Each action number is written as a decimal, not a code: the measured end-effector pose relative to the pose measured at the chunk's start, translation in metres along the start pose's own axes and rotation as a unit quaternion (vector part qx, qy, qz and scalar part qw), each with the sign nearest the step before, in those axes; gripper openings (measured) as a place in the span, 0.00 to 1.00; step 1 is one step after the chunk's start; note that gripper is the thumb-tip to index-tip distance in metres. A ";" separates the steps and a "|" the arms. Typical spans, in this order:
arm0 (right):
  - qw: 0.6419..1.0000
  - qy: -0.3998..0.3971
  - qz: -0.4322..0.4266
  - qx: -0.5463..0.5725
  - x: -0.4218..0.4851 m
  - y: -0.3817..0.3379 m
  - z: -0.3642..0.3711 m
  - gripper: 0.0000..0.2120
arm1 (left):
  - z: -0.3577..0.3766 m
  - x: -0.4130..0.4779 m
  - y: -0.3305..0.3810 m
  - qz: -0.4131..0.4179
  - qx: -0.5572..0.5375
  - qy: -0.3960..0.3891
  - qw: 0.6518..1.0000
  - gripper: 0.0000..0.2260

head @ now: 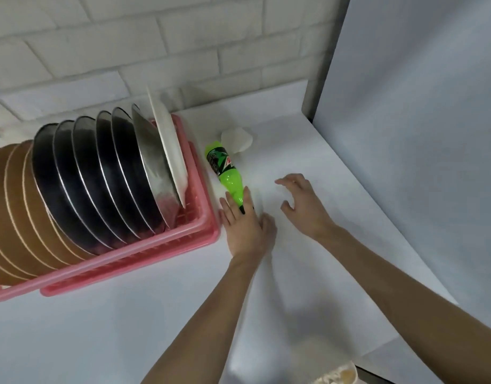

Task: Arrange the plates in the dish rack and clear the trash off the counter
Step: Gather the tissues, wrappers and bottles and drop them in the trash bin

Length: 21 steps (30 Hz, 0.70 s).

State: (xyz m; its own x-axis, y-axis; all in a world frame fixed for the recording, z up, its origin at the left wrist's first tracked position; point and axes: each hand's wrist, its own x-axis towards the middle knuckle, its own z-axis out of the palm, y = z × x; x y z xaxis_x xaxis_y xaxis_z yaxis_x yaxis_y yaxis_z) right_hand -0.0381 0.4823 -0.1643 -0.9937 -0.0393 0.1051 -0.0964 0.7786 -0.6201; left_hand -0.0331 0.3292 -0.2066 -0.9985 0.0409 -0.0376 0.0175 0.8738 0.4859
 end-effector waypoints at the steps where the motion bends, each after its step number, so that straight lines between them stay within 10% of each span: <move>1: 0.999 -0.007 -0.025 -0.021 0.021 -0.007 -0.001 0.25 | 0.000 -0.001 0.001 0.006 0.008 0.006 1.000 0.33; 9: 0.960 -0.073 -0.120 -0.244 0.175 -0.048 0.026 0.39 | 0.005 0.000 -0.004 0.005 0.022 0.017 1.000 0.32; 14: 0.945 -0.167 -0.076 -0.271 0.198 -0.024 0.054 0.29 | 0.004 0.003 -0.002 -0.004 0.036 0.028 0.999 0.32; 21: 0.976 -0.056 -0.083 -0.194 0.164 0.004 0.058 0.21 | 0.006 0.004 -0.006 -0.002 0.037 0.025 0.999 0.31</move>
State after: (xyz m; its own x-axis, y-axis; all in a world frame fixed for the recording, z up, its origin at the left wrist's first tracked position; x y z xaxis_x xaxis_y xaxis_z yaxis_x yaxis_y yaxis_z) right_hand -0.2047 0.4431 -0.1946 -0.9685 -0.2360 0.0790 -0.2486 0.9333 -0.2592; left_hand -0.0368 0.3271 -0.2149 -0.9999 0.0143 0.0052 0.0152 0.9075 0.4198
